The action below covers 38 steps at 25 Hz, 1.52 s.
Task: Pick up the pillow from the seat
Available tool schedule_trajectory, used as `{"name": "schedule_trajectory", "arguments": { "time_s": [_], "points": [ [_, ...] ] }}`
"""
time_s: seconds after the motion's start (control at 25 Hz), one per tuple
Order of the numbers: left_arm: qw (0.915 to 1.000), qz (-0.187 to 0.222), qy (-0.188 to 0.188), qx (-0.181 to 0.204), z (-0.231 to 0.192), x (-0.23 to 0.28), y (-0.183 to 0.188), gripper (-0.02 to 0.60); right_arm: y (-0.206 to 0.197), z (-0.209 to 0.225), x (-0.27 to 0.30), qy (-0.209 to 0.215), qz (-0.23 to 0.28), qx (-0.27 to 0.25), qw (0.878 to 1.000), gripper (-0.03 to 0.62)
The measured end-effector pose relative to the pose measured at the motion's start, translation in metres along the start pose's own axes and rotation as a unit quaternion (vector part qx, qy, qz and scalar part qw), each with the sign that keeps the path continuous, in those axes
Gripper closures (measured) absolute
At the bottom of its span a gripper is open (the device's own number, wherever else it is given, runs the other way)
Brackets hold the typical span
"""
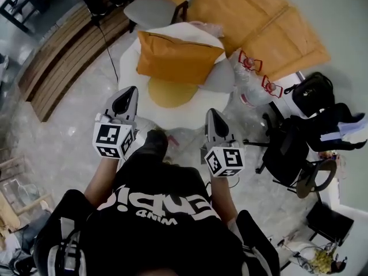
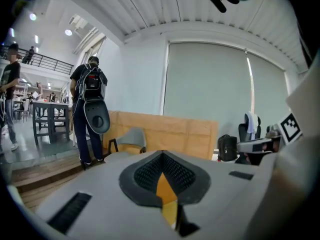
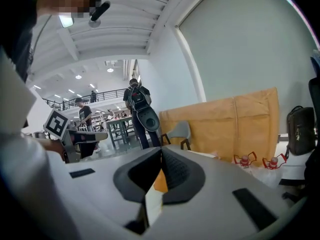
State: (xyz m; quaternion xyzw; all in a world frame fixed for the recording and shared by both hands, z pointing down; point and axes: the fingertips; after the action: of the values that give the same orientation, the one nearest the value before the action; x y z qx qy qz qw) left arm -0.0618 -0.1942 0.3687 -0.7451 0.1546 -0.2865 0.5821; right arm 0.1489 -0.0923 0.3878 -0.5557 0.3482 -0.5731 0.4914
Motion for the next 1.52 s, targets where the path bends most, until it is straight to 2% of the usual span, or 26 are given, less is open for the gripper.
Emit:
{"name": "schedule_trajectory", "arguments": {
  "time_s": [0.32,0.64,1.04,1.24,1.52],
  "points": [
    [0.9998,-0.004,-0.010,-0.014,-0.049,0.048,0.013,0.572,0.017,-0.008,0.068,0.003,-0.015,-0.004,1.000,0.572],
    [0.9997,-0.005,-0.022,-0.014,-0.083,0.089,0.031,0.572,0.047,0.000,0.122,-0.018,0.001,-0.011,1.000,0.572],
    [0.9994,-0.025,0.014,-0.019,-0.119,0.138,0.031,0.572,0.068,0.027,0.194,0.001,0.013,-0.022,1.000,0.572],
    [0.9979,-0.045,0.026,-0.038,-0.138,0.166,0.009,0.572,0.042,0.036,0.228,0.006,-0.016,-0.013,1.000,0.572],
    [0.9956,-0.062,0.030,-0.063,-0.161,0.211,-0.047,0.572,-0.034,0.063,0.274,-0.006,-0.073,0.008,0.997,0.572]
  ]
}}
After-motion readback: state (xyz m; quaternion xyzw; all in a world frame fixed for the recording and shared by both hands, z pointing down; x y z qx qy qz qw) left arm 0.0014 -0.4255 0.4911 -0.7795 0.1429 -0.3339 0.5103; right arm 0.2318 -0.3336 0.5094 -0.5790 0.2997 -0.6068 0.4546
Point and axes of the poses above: the fingertips, and each gripper's own axes: x forward along the fingers, z to its right, y out of its top, and after that the axes turned 15 degrees about -y, right-handed
